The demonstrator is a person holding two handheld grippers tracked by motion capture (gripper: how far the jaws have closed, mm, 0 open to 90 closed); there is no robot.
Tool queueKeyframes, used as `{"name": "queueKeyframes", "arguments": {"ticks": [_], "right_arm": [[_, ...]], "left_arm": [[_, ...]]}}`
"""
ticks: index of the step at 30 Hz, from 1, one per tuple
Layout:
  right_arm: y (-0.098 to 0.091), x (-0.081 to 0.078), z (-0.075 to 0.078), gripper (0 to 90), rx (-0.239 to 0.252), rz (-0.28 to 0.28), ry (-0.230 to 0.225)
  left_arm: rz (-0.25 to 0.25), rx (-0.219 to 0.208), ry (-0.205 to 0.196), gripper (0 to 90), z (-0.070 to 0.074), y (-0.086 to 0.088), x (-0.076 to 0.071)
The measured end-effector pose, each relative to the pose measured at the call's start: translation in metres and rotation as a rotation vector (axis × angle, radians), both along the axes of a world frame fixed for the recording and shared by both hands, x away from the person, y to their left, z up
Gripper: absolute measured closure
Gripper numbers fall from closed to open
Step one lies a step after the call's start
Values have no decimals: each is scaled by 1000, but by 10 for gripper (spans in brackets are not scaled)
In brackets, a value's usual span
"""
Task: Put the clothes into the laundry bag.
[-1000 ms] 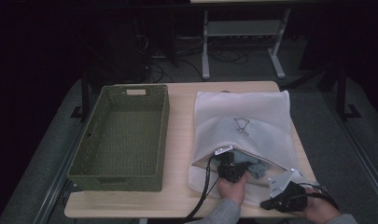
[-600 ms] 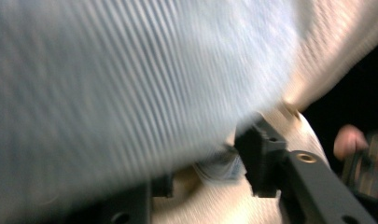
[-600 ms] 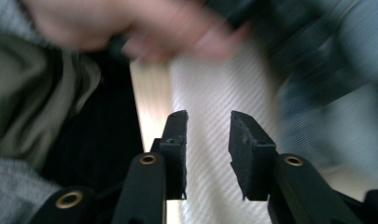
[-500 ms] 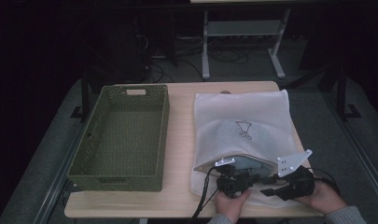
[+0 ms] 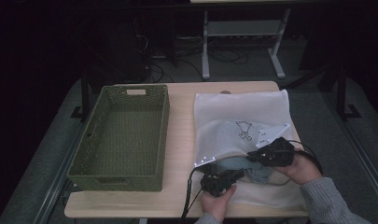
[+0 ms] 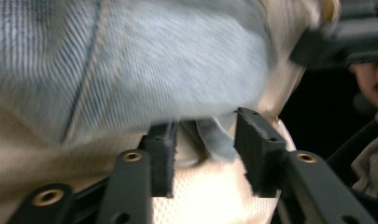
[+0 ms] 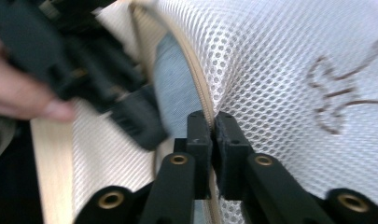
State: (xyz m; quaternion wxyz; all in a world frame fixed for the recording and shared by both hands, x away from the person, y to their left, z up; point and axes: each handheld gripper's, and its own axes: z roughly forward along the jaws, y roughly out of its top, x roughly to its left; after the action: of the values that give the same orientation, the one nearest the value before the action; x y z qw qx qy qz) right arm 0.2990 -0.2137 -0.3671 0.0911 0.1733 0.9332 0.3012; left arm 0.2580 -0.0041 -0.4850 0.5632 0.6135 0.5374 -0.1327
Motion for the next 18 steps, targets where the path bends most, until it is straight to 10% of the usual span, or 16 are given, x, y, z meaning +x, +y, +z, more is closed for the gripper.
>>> {"name": "queueKeyframes", "arguments": {"ticks": [5,13,18], "right_arm": [[-2,-13,10,857,93,62,126],[-7,-5,-50,824,-56,3,230],[-9,-8,-53,633,-17,16,213]], "left_arm": [[10,11,-20,599,-3,-3,0],[-47,30,9,538,-7,-4,-16],[-69,76,-13,532,-4,2,-20]]}}
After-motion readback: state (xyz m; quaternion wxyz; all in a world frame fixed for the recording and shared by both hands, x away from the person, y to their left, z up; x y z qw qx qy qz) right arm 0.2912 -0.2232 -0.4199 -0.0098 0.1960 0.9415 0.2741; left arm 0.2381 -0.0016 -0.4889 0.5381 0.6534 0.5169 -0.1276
